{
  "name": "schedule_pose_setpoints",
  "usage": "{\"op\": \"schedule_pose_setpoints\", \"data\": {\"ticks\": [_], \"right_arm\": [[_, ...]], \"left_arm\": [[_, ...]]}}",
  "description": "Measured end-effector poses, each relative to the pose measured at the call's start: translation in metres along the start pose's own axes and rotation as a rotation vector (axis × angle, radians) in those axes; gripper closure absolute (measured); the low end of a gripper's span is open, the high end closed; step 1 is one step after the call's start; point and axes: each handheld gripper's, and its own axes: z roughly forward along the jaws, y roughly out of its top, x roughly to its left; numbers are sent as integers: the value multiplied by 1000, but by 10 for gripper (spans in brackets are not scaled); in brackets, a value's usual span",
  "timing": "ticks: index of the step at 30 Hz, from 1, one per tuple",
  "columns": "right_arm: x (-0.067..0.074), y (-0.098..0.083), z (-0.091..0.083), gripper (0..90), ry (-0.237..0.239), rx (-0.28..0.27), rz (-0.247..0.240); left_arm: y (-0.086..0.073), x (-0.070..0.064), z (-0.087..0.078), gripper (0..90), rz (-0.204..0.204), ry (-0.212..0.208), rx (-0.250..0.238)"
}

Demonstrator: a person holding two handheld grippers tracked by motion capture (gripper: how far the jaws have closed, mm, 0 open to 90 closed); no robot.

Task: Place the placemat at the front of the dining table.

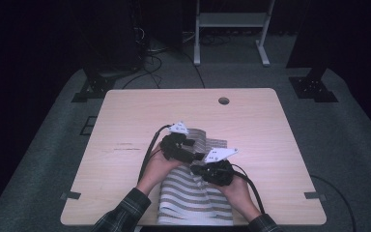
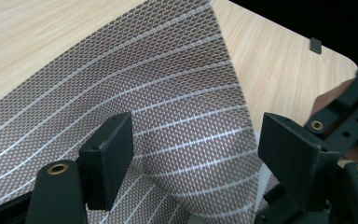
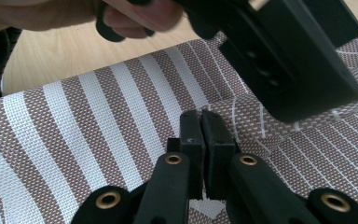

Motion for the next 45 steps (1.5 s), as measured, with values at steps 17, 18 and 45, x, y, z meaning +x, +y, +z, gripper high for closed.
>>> {"op": "schedule_pose_setpoints", "data": {"ticks": [17, 18, 45], "right_arm": [[0, -1, 1, 878, -17, 4, -7], [0, -1, 1, 877, -19, 6, -9], [-22, -13, -59, 578, -99, -118, 89]], "left_arm": [[3, -4, 6, 553, 28, -21, 35], [3, -5, 5, 626, 33, -17, 33], [-2, 9, -20, 864, -27, -11, -12]]}}
